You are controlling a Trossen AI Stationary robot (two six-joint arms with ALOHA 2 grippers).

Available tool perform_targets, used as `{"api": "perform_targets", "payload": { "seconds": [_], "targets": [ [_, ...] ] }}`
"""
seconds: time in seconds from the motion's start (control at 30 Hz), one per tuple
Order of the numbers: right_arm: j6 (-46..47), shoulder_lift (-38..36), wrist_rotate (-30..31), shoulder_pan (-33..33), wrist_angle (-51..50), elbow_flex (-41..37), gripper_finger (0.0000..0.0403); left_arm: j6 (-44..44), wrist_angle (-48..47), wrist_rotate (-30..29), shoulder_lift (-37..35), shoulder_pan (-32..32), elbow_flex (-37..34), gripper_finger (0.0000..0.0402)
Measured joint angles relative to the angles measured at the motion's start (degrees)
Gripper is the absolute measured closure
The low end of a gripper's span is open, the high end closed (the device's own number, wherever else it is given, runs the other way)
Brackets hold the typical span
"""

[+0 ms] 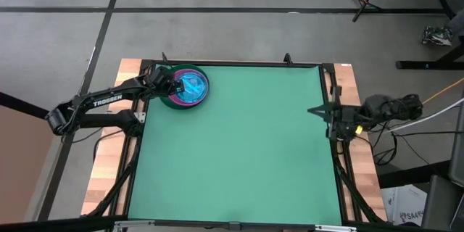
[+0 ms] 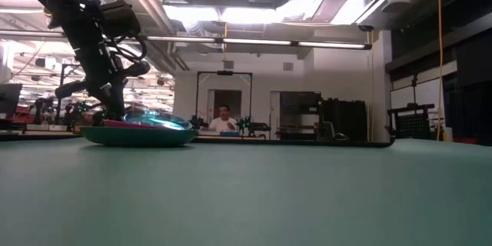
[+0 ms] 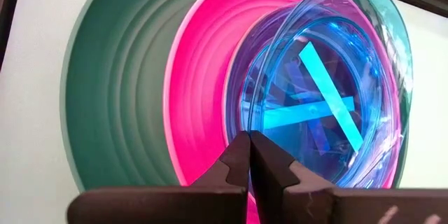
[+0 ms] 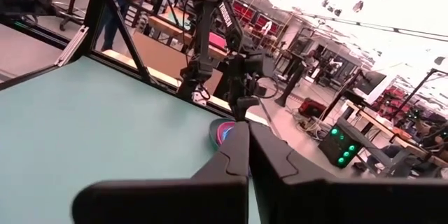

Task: Stack plastic plates
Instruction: Stack the blue plate on top of the blue plate

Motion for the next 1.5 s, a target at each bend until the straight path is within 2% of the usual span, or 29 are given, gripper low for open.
{"api": "perform_targets", "payload": {
  "seconds": [0.33,0.73,1.13,1.3,1.5],
  "targets": [
    [0.45,-6.03,-0.38,0.00,6.85,-10.15,0.0401,-0.15,-0.02,0.00,0.00,0.00,0.00,0.0401],
    [0.10,-6.55,-2.21,0.00,11.16,-15.08,0.0401,0.04,0.00,-0.20,0.02,0.00,0.00,0.0401],
    [0.13,-6.55,-3.02,0.00,16.48,-20.86,0.0401,0.07,0.00,-0.31,0.02,-0.01,0.00,0.0327],
    [0.12,-6.55,-3.02,0.00,18.62,-23.26,0.0401,0.07,0.02,-0.31,0.02,0.00,0.00,0.0322],
    [0.10,-6.55,-3.06,0.00,26.67,-28.37,0.0401,0.02,0.02,-0.28,0.02,-0.01,0.00,0.0322]
  ]
}}
